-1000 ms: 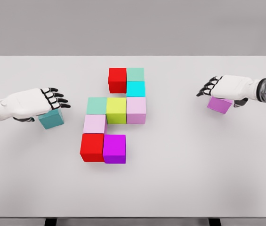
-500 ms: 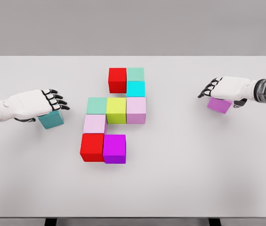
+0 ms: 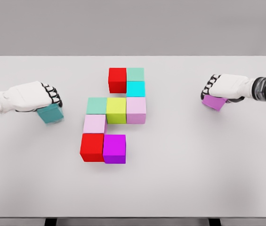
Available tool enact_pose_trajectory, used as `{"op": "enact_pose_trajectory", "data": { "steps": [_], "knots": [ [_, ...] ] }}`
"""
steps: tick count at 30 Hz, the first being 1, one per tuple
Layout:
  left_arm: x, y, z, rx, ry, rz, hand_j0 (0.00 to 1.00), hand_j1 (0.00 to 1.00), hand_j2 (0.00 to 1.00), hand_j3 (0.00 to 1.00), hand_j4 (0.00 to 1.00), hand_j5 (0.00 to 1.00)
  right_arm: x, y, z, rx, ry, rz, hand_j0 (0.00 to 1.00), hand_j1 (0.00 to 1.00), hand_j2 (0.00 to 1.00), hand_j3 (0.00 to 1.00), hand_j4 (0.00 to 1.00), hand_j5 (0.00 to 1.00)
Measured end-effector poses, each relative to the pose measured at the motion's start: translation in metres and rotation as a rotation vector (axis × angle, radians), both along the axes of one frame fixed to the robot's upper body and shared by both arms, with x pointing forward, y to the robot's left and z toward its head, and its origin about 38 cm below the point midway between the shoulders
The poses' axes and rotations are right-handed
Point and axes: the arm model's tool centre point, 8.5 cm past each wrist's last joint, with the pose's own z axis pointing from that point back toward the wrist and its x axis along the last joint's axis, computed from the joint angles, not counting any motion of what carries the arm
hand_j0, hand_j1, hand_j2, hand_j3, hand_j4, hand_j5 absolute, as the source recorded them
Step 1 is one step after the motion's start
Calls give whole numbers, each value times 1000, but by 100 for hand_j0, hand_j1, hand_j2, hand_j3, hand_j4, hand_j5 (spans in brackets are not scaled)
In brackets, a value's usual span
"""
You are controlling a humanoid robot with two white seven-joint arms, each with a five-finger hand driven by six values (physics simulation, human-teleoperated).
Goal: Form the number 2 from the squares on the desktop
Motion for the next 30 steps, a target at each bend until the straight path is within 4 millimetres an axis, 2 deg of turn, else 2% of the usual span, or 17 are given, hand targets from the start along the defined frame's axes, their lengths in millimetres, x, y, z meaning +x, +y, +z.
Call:
{"op": "enact_pose_trajectory", "data": {
  "steps": [6,11,20,25,30],
  "knots": [
    [16,2,8,-10,-22,28,53,53,53,53,53,53,-6,10,16,4,-42,46,56,56,56,56,56,56],
    [30,3,11,-27,-30,60,54,54,54,54,54,54,-22,22,32,-2,-82,119,57,57,57,57,57,57],
    [59,-12,21,-61,-41,91,54,54,54,54,54,54,-60,39,36,-36,-99,240,57,57,57,57,57,57],
    [71,-21,23,-80,-39,102,54,54,54,54,54,54,-75,52,38,-20,-102,296,57,57,57,57,57,57],
    [79,-24,26,-86,-39,113,55,55,55,55,55,55,-86,55,34,25,-56,317,57,57,57,57,57,57]
  ]
}}
